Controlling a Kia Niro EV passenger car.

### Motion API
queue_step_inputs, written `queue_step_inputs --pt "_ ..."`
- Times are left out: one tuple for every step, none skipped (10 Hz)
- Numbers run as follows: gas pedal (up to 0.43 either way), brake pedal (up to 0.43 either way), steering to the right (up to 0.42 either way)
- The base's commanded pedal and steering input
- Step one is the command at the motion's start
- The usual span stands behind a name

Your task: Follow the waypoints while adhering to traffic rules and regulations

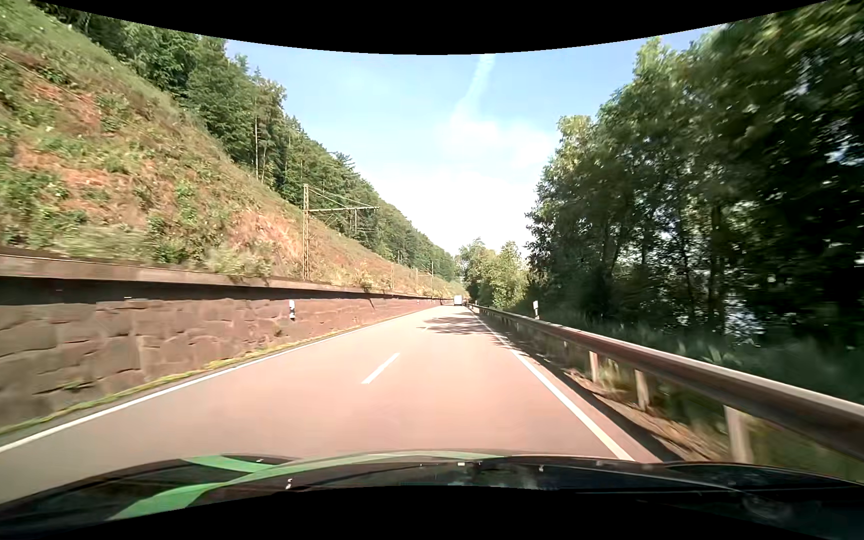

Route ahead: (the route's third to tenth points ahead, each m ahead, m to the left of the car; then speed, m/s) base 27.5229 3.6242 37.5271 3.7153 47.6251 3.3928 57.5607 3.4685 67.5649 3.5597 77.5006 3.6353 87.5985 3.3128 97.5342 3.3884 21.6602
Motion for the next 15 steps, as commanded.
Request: queue_step_inputs --pt "0.287 0.0 -0.002" --pt "0.28 0.0 -0.002" --pt "0.26 0.0 -0.002" --pt "0.228 0.0 -0.003" --pt "0.22 0.0 -0.003" --pt "0.22 0.0 -0.002" --pt "0.22 0.0 -0.002" --pt "0.228 0.0 -0.003" --pt "0.26 0.0 -0.002" --pt "0.268 0.0 -0.003" --pt "0.28 0.0 -0.003" --pt "0.287 0.0 -0.002" --pt "0.299 0.0 -0.002" --pt "0.311 0.0 -0.003" --pt "0.311 0.0 -0.002"
